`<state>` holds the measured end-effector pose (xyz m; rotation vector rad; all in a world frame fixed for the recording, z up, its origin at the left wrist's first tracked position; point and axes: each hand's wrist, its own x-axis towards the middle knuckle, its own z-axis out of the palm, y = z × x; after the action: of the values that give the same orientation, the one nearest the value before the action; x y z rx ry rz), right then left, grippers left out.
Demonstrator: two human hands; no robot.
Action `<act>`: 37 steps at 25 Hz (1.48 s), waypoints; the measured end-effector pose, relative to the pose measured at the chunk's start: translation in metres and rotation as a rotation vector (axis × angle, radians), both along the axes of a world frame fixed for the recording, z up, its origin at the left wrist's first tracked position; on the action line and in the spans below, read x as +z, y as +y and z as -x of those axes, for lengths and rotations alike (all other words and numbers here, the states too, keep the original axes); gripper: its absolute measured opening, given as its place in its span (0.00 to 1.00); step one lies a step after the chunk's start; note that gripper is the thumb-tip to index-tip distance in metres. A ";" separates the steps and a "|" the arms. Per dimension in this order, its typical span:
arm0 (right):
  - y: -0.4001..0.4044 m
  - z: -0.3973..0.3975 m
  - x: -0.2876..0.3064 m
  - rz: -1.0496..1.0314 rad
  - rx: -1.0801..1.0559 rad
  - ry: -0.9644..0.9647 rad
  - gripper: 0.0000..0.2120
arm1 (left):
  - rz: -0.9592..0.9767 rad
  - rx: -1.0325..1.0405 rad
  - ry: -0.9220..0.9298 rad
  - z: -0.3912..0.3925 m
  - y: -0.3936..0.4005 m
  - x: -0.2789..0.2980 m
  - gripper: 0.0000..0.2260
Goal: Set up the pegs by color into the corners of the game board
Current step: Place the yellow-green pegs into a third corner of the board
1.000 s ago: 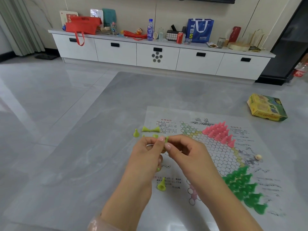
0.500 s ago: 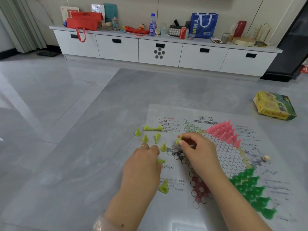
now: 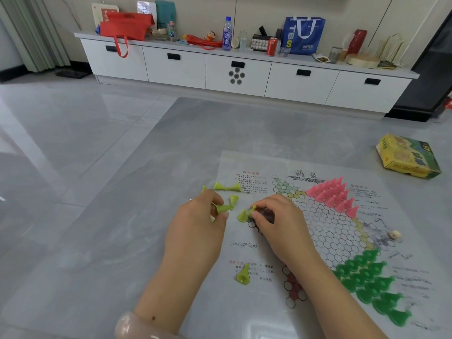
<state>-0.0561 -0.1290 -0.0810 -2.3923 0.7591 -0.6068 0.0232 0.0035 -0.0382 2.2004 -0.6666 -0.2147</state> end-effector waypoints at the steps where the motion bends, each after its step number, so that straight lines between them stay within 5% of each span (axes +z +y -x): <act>1: 0.000 0.000 0.000 0.004 0.002 0.003 0.04 | 0.015 0.005 0.013 0.000 0.001 0.000 0.06; 8: 0.002 0.007 0.006 -0.065 0.009 -0.029 0.13 | 0.059 -0.036 0.040 0.002 -0.003 -0.001 0.05; 25: 0.024 0.049 0.049 -0.616 0.059 -0.345 0.09 | 0.147 -0.286 0.225 0.033 -0.023 0.014 0.09; 34: 0.026 0.070 0.063 -0.517 0.091 -0.319 0.07 | 0.156 -0.504 0.199 0.041 -0.009 0.019 0.10; 37: 0.016 0.068 0.060 -0.462 0.002 -0.333 0.08 | -0.001 -0.250 -0.023 0.017 -0.001 0.008 0.09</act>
<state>-0.1244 -0.1129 -0.0208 -1.8137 0.6642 -0.7174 0.0061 0.0023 -0.0304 2.1201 -0.9545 -0.3179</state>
